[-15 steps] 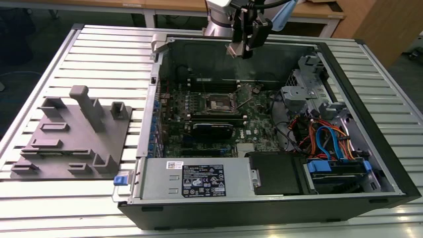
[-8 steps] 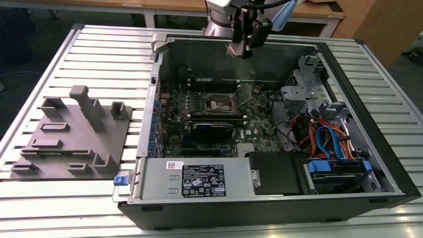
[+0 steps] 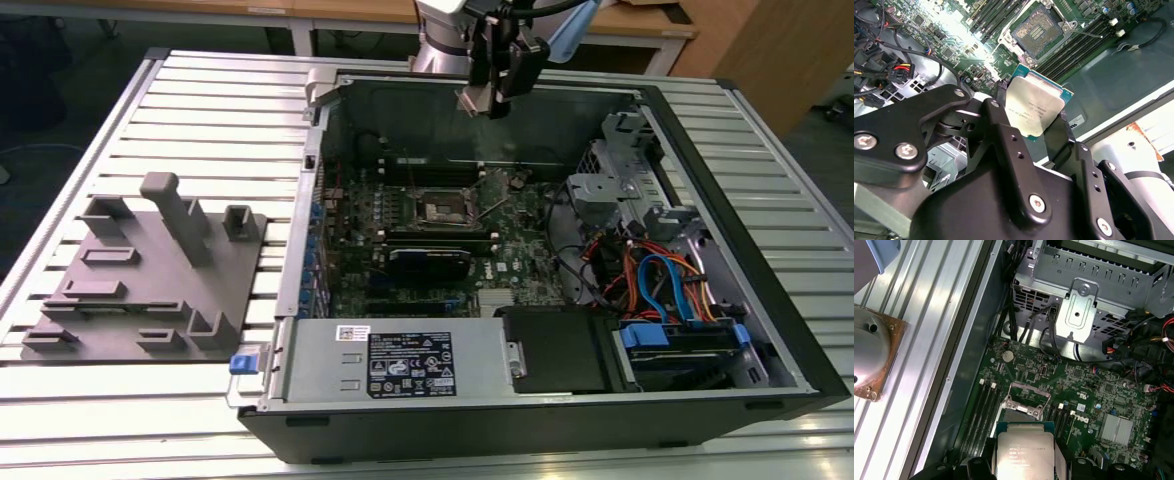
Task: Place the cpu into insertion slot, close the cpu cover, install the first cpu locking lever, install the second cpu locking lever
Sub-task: 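Place the cpu into insertion slot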
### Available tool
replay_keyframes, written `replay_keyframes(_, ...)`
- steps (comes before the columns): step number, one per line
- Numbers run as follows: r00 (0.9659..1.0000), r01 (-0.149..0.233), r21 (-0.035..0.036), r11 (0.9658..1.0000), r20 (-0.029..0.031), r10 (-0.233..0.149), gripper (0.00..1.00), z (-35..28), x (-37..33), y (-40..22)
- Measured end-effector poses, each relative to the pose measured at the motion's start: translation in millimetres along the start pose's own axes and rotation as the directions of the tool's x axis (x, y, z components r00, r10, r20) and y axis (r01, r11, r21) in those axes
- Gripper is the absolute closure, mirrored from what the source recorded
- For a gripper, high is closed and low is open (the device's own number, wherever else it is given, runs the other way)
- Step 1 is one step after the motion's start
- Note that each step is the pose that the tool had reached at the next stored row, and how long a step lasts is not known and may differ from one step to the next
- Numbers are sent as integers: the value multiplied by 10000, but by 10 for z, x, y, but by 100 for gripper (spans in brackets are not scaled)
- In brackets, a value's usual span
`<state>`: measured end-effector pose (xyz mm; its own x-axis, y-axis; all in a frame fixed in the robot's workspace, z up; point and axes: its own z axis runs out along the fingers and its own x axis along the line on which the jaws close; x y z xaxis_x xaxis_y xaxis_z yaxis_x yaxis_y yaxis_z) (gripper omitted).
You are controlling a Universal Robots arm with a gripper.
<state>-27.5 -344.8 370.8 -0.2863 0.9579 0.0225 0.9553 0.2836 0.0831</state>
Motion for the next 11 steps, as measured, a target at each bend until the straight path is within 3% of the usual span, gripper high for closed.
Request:
replay_keyframes(9,10000,-7,0,10000,1,7,46,0,0,0)
replay_keyframes(11,9998,-186,-4,9998,15,186,46,0,0,0)
